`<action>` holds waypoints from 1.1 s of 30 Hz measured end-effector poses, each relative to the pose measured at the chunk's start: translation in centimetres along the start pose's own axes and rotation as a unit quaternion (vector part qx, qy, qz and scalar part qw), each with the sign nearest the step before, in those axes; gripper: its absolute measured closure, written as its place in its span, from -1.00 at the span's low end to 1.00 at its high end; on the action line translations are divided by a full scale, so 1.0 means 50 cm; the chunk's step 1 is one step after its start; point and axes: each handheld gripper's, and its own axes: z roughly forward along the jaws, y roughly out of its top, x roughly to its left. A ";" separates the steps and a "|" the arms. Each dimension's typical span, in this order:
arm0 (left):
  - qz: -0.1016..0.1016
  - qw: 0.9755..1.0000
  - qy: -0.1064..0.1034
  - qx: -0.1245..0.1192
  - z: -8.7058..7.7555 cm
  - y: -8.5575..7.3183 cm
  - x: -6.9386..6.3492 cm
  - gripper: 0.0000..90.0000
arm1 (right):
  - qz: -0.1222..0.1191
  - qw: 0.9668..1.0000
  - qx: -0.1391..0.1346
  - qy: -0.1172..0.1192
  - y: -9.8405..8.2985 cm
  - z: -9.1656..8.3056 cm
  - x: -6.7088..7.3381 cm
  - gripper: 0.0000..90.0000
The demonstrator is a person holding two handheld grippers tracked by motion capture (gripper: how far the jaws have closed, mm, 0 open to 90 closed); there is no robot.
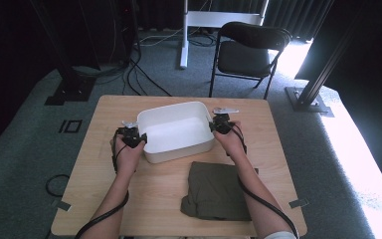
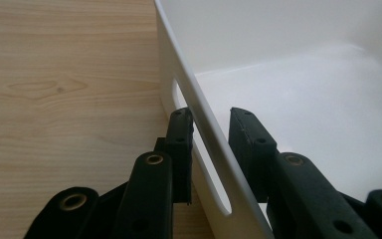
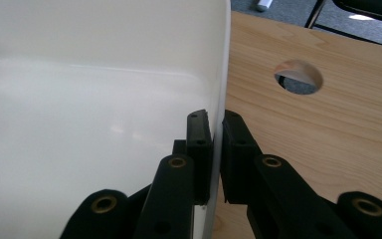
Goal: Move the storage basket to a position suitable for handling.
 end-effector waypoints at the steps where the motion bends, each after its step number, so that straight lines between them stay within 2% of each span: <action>1: 0.000 1.000 -0.002 0.000 0.003 0.002 -0.004 0.63 | 0.001 1.000 0.000 -0.002 -0.002 -0.002 -0.005 0.87; 6: 0.012 1.000 -0.013 0.003 0.016 0.010 -0.025 0.63 | 0.010 1.000 -0.001 -0.009 -0.010 -0.014 -0.029 0.87; 11: 0.013 1.000 -0.023 0.002 0.029 0.018 -0.045 0.63 | 0.019 1.000 0.001 -0.014 -0.016 -0.022 -0.048 0.87; 13: 0.021 0.999 -0.027 0.003 0.036 0.023 -0.060 0.63 | 0.030 0.999 0.001 -0.021 -0.022 -0.031 -0.067 0.87; 17: 0.024 0.999 -0.033 0.003 0.045 0.028 -0.077 0.63 | 0.034 0.999 0.001 -0.026 -0.028 -0.038 -0.082 0.87; 24: 0.036 0.998 -0.049 0.004 0.064 0.038 -0.110 0.63 | 0.047 0.998 0.001 -0.039 -0.040 -0.054 -0.114 0.87; 26: 0.040 0.998 -0.055 0.004 0.070 0.042 -0.122 0.63 | 0.053 0.998 0.001 -0.042 -0.047 -0.063 -0.130 0.87; 28: 0.040 0.998 -0.055 0.004 0.070 0.042 -0.122 0.63 | 0.056 0.998 0.001 -0.042 -0.048 -0.065 -0.133 0.87; 33: 0.056 0.997 -0.059 0.009 0.084 0.051 -0.156 0.63 | 0.063 0.997 0.000 -0.051 -0.057 -0.076 -0.157 0.87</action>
